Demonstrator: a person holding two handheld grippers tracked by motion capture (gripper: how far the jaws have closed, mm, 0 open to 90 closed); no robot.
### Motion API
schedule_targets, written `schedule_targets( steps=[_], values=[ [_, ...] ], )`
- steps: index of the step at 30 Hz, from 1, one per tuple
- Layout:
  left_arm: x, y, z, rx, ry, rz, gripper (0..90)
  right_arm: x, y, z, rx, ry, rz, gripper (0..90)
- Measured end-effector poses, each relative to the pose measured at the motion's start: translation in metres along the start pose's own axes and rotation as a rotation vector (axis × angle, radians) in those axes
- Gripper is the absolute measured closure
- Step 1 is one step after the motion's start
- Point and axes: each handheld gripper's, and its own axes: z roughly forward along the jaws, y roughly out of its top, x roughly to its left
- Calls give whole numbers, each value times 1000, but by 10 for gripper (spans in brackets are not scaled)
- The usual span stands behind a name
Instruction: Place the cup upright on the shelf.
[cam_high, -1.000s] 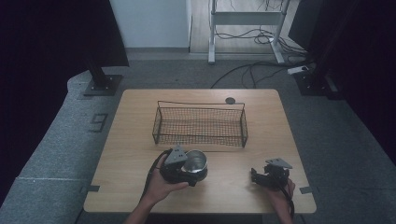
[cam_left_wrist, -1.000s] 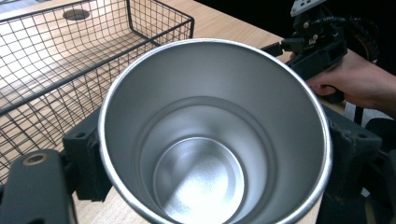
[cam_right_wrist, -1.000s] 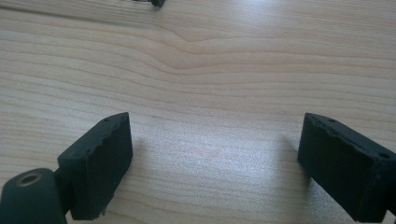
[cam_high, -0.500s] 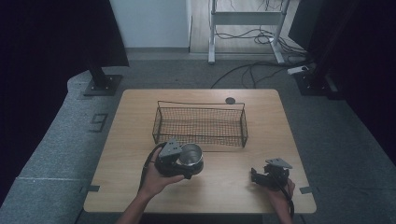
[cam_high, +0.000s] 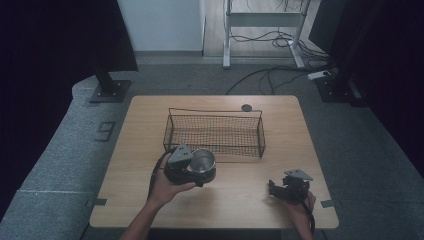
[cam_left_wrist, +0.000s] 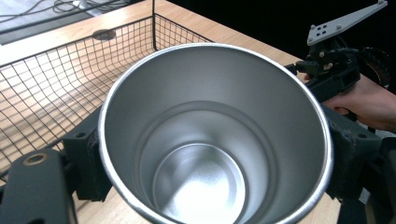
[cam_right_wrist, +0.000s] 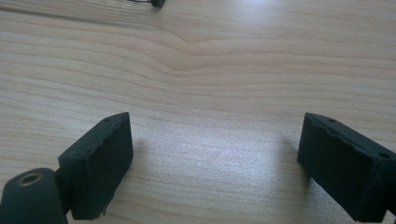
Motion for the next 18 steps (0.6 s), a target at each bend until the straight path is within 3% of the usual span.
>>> schedule_targets(
  steps=[18],
  values=[
    [17,16,-8,-25,23,-8,152,0,0,0,0,0,3,104]
  ],
)
